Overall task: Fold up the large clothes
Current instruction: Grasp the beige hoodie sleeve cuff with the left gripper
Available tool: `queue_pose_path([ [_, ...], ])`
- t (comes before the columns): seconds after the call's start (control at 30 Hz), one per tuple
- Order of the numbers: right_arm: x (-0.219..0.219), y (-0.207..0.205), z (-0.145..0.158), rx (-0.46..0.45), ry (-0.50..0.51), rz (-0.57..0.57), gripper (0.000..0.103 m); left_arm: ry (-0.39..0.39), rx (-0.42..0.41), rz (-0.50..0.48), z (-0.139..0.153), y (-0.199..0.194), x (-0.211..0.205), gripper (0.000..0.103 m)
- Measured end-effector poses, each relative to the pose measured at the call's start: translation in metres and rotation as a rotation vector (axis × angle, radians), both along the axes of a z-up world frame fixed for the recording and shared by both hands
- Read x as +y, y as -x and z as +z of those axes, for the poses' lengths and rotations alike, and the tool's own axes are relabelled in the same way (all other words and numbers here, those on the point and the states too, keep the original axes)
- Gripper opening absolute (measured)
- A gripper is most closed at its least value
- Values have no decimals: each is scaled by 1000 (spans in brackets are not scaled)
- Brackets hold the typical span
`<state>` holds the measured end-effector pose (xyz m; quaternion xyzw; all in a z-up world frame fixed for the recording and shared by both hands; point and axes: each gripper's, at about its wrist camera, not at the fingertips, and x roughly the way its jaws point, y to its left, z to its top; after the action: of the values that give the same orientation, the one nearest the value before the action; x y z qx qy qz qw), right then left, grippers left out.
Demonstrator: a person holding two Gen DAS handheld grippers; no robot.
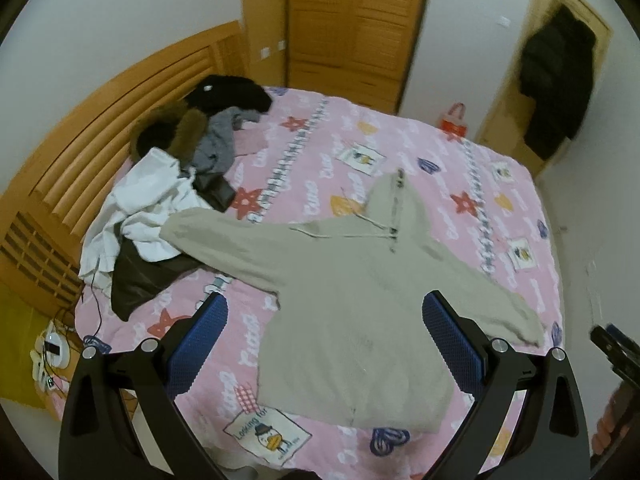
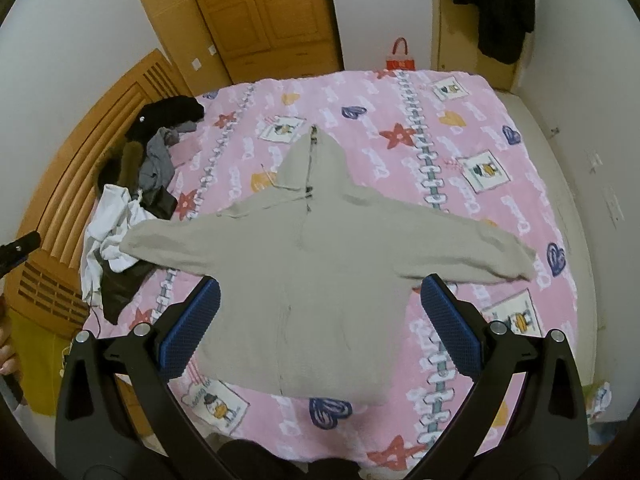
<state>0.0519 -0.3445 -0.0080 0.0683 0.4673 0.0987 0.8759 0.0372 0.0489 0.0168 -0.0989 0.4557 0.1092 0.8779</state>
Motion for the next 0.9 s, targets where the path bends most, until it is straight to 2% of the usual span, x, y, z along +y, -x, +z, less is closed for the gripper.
queue_pose_path([
  [0.17, 31, -14, 5, -31, 8, 4, 98, 33, 26, 108, -25, -22, 71, 95],
  [0.33, 77, -35, -2, -30, 20, -37, 98, 82, 63, 234, -66, -48, 188, 95],
  [0.4, 97, -46, -9, -17, 23, -48, 98, 131, 81, 269, -88, -61, 240, 95],
  [0.47, 125, -63, -23, 12, 32, -63, 98, 209, 101, 301, -116, -73, 290, 95],
  [0.5, 139, -72, -30, 27, 32, -66, 98, 277, 121, 321, -140, -82, 321, 95],
  [0.57, 163, -87, -44, 52, 32, -64, 98, 363, 159, 354, -181, -96, 364, 95],
  [0.83, 249, -145, -109, 104, 95, -7, 98, 632, 240, 443, -342, -151, 462, 95],
  [0.9, 264, -156, -129, 133, 94, 3, 98, 658, 231, 476, -372, -163, 480, 95],
])
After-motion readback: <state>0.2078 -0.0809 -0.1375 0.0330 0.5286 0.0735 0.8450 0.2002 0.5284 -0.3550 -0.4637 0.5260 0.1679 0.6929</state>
